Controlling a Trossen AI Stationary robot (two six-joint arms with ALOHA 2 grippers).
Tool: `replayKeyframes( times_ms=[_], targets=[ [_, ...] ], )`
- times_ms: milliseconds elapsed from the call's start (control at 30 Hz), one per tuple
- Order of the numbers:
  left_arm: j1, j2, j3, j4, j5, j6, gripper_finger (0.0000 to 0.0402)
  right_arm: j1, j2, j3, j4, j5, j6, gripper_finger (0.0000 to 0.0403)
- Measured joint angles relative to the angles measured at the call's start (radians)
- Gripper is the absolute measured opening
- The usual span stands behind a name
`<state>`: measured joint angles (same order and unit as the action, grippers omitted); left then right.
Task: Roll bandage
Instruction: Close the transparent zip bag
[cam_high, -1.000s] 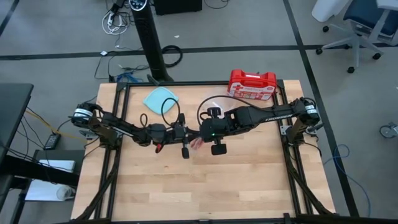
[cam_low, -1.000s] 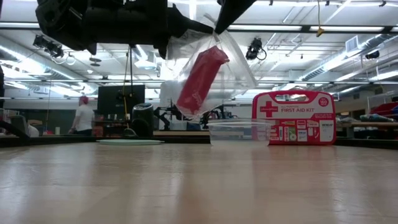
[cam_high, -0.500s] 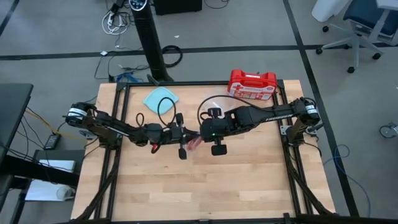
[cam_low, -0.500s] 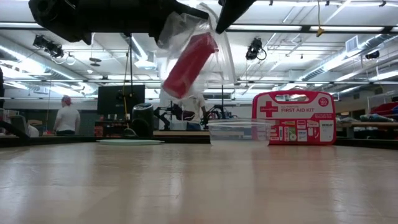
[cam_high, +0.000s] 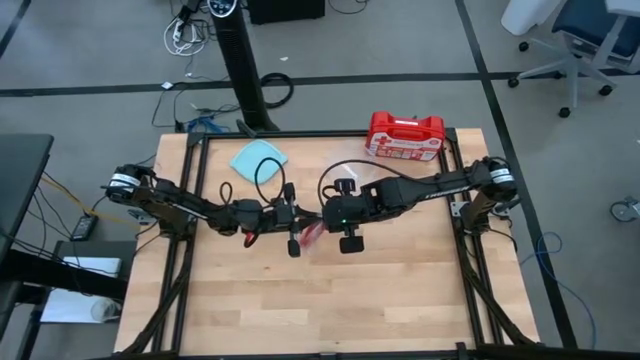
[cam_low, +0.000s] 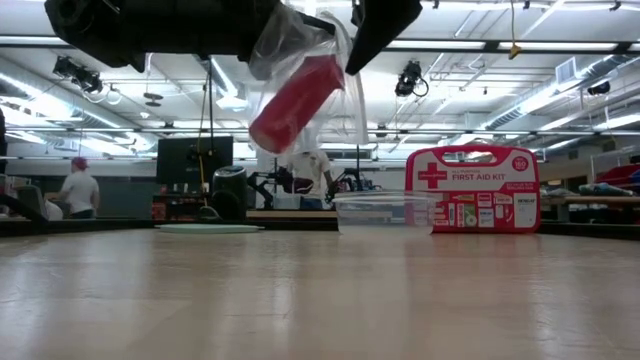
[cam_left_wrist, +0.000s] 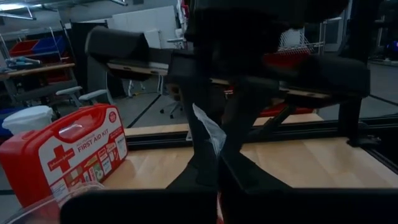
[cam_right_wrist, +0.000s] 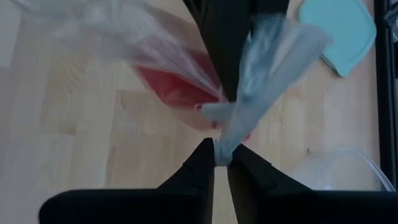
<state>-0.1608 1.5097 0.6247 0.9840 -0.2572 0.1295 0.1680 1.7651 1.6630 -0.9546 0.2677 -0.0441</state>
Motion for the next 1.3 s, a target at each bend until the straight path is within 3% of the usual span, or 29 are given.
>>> replayKeyframes(
  times_ms=[600, 1300],
  targets=[
    [0.0, 0.0, 0.0, 0.016, 0.0, 0.0, 0.0001, -0.003, -0.057, -0.236, 0.198, -0.01, 0.031, 0.0039],
    [0.0, 0.0, 0.001, 0.011, 0.0, 0.0, 0.0001, -0.005, -0.06, -0.345, 0.252, -0.014, 0.078, 0.0041]
  ],
)
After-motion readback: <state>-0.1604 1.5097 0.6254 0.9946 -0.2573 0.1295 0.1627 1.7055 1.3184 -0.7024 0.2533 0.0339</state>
